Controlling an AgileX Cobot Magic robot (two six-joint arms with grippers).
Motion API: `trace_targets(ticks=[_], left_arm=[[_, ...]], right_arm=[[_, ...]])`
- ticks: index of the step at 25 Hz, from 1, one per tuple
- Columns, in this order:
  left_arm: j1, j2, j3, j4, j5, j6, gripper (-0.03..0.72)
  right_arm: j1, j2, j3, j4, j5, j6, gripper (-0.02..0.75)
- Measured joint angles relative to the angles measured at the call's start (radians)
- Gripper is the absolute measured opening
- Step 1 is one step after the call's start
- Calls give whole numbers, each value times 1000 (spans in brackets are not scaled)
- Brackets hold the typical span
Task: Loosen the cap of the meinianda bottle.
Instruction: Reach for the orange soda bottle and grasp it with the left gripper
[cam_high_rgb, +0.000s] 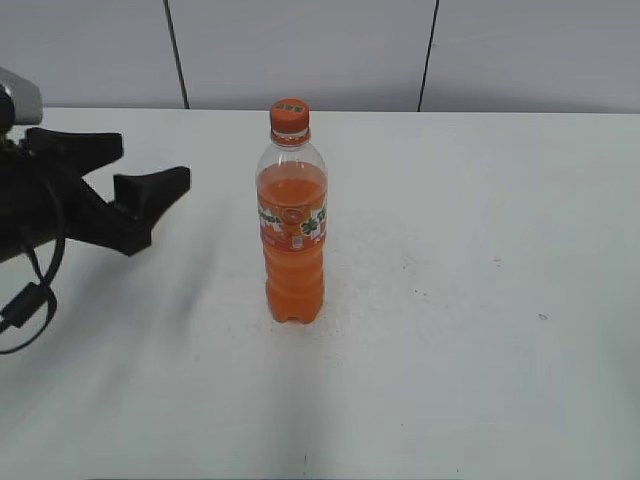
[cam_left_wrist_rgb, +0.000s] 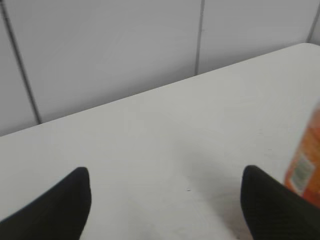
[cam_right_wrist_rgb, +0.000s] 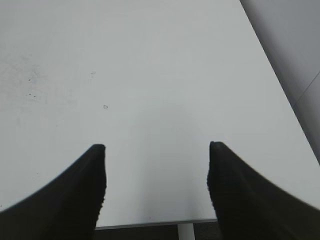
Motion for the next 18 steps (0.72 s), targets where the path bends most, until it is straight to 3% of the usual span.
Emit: trace_targets(ticks=[6,11,18], left_arm=[[-1,120,0,307,-155,-107,561],[6,174,0,439,-243,-114,561],[119,274,-60,716,-327,-119,561]], right_arm=[[0,0,0,0,-1,0,481],[0,0,0,0,0,0,481],[0,0,0,0,-1,0,481]])
